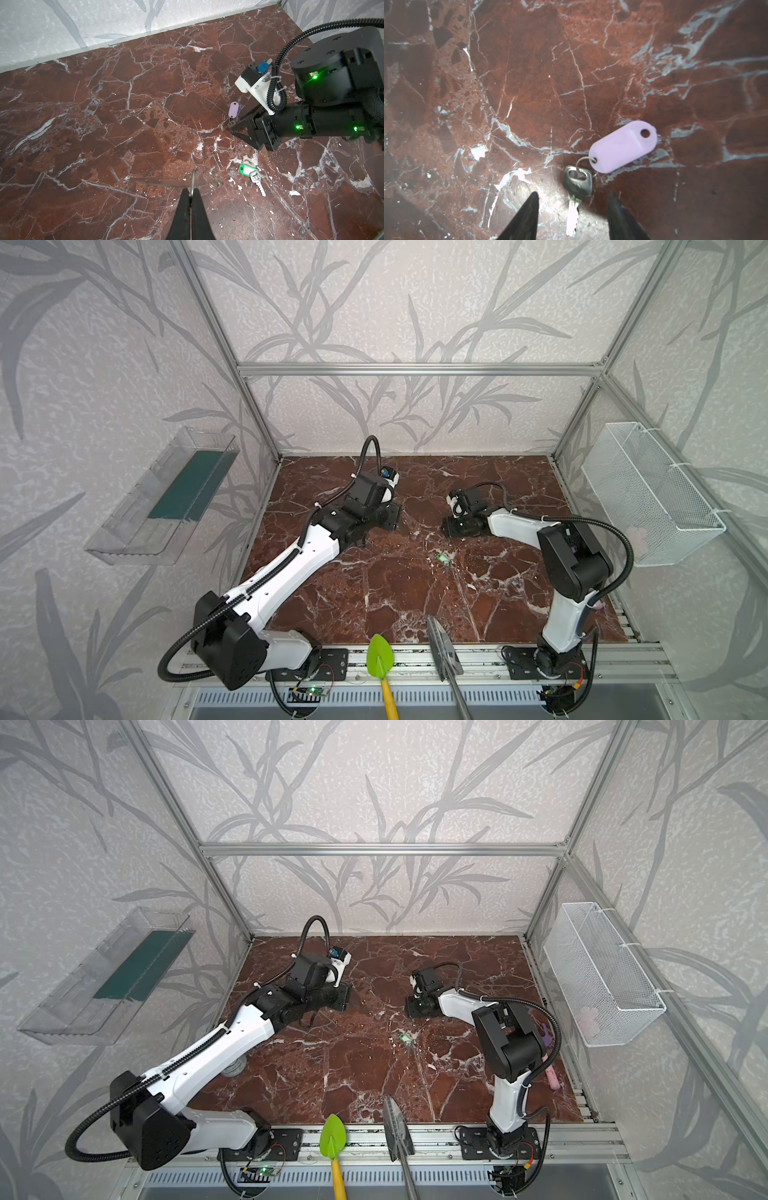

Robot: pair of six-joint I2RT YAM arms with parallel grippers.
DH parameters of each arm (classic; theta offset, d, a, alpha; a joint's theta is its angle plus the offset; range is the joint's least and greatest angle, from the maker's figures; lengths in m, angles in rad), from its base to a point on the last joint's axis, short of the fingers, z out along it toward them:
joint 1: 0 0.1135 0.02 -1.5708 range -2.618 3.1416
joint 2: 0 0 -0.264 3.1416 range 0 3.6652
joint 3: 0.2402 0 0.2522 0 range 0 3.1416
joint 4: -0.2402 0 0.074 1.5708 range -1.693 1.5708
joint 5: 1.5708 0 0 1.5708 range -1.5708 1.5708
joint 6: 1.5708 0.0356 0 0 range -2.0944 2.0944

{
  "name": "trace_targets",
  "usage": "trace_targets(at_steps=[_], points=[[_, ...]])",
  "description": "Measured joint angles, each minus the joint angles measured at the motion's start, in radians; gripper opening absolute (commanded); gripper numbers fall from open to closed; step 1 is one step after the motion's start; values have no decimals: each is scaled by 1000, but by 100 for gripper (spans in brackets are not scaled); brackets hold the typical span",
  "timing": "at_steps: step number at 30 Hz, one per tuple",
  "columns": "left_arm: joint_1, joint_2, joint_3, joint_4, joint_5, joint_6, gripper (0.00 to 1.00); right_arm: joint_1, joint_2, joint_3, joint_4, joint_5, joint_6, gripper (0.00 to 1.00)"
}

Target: Put the keys on the keyring

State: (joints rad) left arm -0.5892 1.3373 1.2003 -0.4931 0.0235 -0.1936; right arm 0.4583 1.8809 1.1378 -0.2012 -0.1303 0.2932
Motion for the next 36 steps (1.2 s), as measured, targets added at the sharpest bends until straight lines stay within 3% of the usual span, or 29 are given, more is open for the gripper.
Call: trace_targets(at_steps=[15,25,31,36], points=[[0,0,0,0,0,4,0,21,79,84,-21,14,-14,47],[0,0,0,0,1,11,0,27,102,111,-12,-121,-57,39],[0,0,0,2,1,15,0,33,101,110,6,-164,-78,41],[0,0,0,8,2,15,0,46,73,103,5,-77,-82,48]])
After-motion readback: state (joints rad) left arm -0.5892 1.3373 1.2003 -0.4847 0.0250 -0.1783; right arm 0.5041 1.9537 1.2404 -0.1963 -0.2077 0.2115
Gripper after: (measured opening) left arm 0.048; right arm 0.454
